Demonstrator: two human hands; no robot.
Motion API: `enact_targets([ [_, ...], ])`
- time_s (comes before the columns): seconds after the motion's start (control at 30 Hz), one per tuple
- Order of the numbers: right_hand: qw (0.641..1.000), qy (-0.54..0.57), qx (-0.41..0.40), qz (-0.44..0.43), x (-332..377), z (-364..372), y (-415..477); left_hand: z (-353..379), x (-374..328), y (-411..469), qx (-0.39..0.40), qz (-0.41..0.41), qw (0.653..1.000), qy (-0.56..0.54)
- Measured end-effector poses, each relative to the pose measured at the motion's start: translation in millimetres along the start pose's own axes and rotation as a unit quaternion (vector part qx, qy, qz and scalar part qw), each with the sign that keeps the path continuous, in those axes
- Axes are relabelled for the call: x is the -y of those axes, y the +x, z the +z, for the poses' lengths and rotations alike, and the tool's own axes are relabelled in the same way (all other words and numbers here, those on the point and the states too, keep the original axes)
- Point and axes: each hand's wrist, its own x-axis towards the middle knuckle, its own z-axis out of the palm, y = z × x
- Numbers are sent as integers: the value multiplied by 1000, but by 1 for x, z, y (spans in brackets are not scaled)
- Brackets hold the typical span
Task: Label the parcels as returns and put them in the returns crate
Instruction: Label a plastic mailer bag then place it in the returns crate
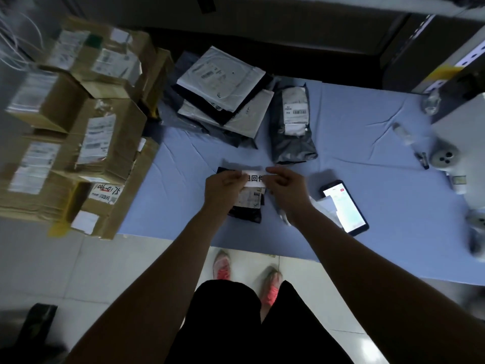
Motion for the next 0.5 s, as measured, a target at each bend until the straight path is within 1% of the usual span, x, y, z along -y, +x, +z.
enact_targets([
  [0.07, 999, -24, -27, 15, -3, 7, 3, -3, 1, 11, 6, 29, 998, 58],
  [0.13, 994, -84, -63, 3, -7, 14, 8, -4, 2, 22, 6, 61, 993, 105],
  [0.2, 986, -141, -93, -7, -11, 21, 13, -3, 3, 30, 6, 68, 990, 120],
  [0.27, 980, -167, -111, -9, -15, 28, 18, 0, 5, 38, -2, 75, 986, 150],
  [0.33, 975, -184, -121, -14, -18, 33, 22, 1, 8, 44, -10, 97, 975, 199],
  [0.5, 963, -231, -139, -13, -27, 42, 37, -4, 27, 56, 0, 215, 934, 285],
])
